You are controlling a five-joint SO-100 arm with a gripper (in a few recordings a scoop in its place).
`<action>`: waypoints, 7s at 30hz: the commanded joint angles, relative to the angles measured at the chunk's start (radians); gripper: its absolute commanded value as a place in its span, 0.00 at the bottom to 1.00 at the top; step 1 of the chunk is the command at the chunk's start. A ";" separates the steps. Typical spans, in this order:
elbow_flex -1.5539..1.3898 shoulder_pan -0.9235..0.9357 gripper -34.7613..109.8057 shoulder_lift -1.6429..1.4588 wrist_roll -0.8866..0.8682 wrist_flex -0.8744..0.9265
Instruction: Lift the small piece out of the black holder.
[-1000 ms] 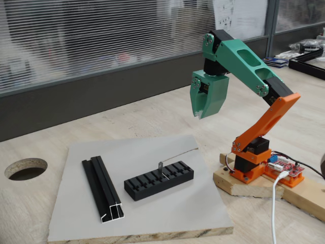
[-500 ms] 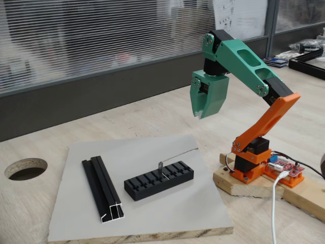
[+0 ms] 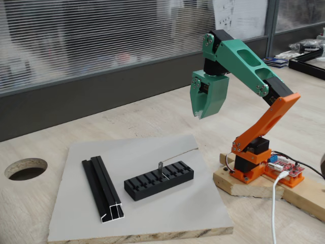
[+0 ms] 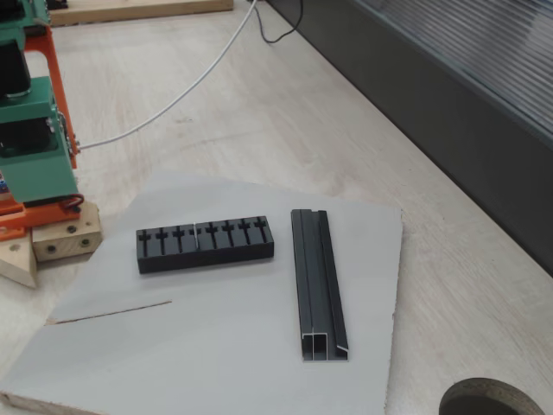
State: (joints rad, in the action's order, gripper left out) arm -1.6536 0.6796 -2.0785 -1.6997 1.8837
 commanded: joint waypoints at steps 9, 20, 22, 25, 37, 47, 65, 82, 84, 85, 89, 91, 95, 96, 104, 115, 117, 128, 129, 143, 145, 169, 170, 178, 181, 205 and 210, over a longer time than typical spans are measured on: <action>-0.003 0.005 0.33 -0.015 0.005 0.015; -0.003 0.005 0.33 -0.015 0.005 0.015; -0.003 0.005 0.33 -0.015 0.005 0.015; -0.003 0.005 0.33 -0.015 0.005 0.015; -0.003 0.005 0.33 -0.015 0.005 0.015; -0.003 0.005 0.33 -0.015 0.005 0.015; -0.003 0.005 0.33 -0.015 0.005 0.015; -0.003 0.009 0.33 -0.015 0.005 0.015; -0.003 0.012 0.33 -0.015 0.005 0.015; -0.003 0.012 0.33 -0.015 0.009 0.015; -0.003 0.005 0.33 -0.015 0.012 0.003; -0.003 0.005 0.33 -0.015 0.012 0.003; -0.003 0.002 0.33 -0.014 0.014 0.003; -0.003 0.000 0.33 -0.014 0.015 0.003; 0.009 -0.166 0.33 0.094 0.020 -0.002; 0.014 -0.492 0.33 0.232 0.021 -0.123; 0.012 -0.546 0.33 0.249 0.021 -0.207; 0.011 -0.653 0.33 0.298 0.023 -0.382; 0.011 -0.649 0.33 0.291 0.023 -0.382; -0.002 -0.650 0.33 0.287 0.008 -0.368; -0.002 -0.653 0.33 0.287 0.014 -0.367; 0.000 -0.655 0.34 0.285 0.603 -0.379; 0.000 -0.655 0.34 0.285 0.603 -0.379; 0.000 -0.655 0.34 0.285 0.592 -0.377; 0.009 -0.655 0.34 0.290 0.592 -0.379; 0.012 -0.710 0.34 0.298 0.606 -0.382; 0.009 -0.828 0.34 0.301 0.603 -0.383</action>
State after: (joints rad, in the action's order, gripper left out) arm -1.6521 -0.0905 -1.7579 -1.0845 1.4987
